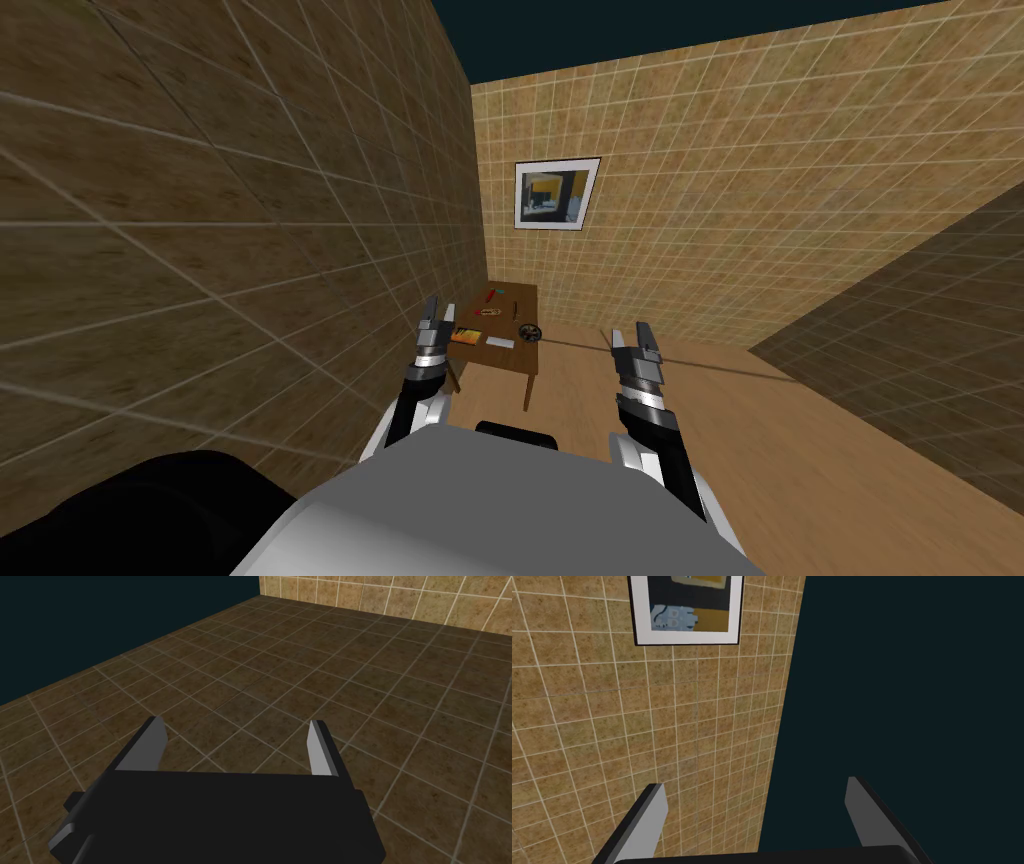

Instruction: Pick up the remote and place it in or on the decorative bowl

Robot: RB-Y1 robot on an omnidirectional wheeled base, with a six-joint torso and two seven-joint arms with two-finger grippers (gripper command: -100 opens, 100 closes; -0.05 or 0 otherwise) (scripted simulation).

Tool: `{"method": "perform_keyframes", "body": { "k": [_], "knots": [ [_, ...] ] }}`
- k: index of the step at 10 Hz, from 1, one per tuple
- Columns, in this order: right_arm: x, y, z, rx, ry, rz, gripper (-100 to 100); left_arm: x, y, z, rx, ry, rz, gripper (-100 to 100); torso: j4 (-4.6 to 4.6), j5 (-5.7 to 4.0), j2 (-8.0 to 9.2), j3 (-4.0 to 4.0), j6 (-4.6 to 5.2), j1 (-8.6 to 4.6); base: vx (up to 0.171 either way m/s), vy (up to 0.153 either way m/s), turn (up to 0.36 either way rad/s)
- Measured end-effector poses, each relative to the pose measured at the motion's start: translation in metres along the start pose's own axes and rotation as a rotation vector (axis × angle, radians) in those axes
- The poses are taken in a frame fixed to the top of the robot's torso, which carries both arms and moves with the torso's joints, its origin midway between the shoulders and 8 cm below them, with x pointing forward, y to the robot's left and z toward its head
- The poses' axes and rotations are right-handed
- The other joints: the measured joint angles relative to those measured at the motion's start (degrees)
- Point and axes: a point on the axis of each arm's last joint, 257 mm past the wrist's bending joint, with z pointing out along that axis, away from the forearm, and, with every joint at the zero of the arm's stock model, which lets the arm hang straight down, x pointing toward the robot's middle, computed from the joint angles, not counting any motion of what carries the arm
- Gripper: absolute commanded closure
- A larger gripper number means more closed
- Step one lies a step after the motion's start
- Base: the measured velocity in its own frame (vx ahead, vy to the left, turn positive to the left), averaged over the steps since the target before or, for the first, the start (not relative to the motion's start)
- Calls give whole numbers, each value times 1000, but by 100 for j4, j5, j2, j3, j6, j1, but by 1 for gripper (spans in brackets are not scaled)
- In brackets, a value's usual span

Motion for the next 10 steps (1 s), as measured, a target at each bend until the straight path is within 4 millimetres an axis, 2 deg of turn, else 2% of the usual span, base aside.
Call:
{"method": "perform_keyframes", "body": {
  "k": [2,6,10],
  "knots": [
    [0,0,0,0,0,0,0,2,15,2,-42,36,-9,-100,0,4,3,2,1,20,-8,55,-120],
    [0,0,0,0,0,0,0,-1,66,2,-171,74,-46,-100,0,7,1,0,2,29,-9,64,-150],
    [0,0,0,0,0,0,0,-7,105,3,-274,75,-68,-100,-1,3,-2,-2,1,14,-4,39,-139]
  ]
}}
